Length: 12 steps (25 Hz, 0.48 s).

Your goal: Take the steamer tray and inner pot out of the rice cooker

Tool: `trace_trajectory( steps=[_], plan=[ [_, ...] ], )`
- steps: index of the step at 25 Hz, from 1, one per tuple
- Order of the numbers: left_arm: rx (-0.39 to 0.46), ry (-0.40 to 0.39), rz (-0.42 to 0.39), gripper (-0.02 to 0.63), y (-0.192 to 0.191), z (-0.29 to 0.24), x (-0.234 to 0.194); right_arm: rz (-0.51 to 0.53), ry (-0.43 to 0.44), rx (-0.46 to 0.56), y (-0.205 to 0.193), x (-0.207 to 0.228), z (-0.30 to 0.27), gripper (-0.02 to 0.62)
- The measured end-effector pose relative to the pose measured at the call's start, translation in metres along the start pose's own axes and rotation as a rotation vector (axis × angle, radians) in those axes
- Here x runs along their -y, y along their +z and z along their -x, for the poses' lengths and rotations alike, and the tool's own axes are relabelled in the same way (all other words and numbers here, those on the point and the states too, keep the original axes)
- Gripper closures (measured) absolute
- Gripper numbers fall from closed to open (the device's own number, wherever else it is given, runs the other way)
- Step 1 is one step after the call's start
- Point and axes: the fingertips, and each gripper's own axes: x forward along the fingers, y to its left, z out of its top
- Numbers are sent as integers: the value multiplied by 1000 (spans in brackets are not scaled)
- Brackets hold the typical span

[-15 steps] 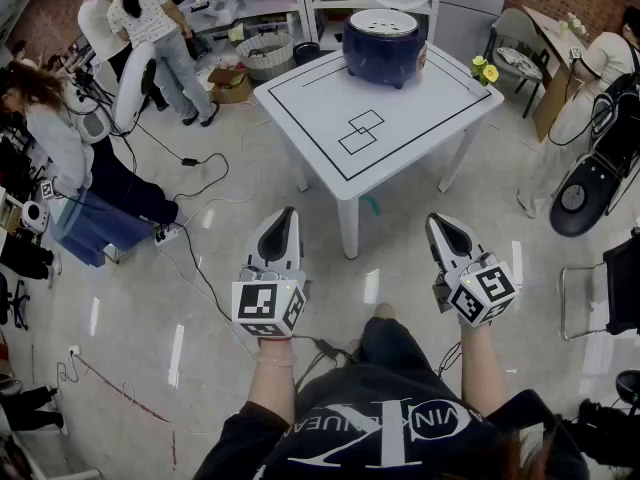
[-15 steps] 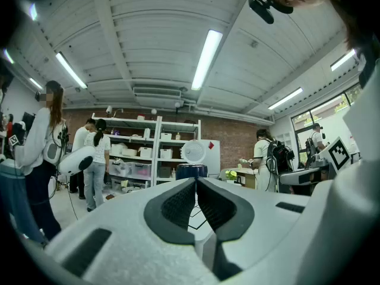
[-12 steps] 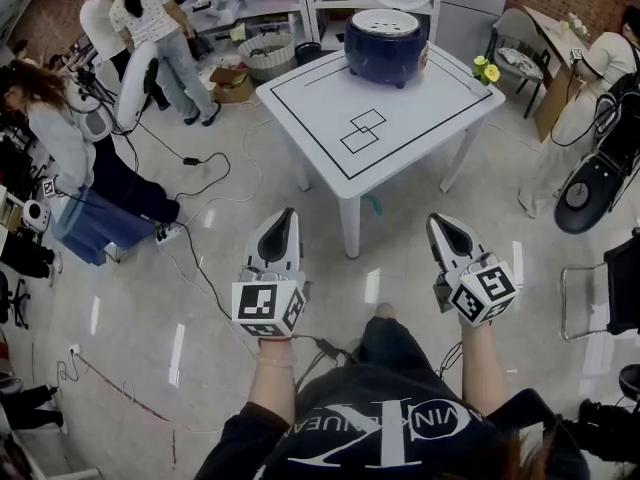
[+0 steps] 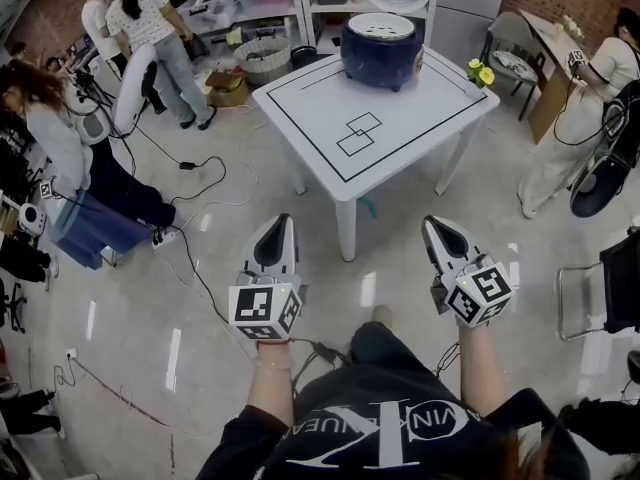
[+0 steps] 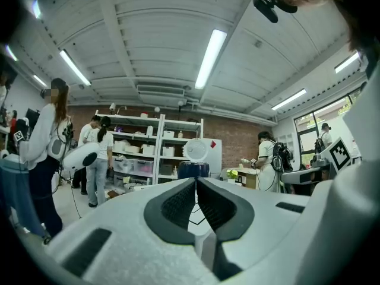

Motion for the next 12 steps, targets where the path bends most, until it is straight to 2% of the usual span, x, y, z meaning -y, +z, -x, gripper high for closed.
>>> trace_trajectory(
  steps=[5, 11, 12],
  plan=[
    [1, -6, 7, 589, 2, -6, 0, 2, -11, -5, 2, 3, 0, 597],
    [7, -30, 27, 584, 5, -23, 10, -25, -86, 9, 6, 24, 8, 594],
    [6, -38, 30, 583, 5, -27, 13, -39, -82, 12, 6, 27, 8, 531]
  ],
)
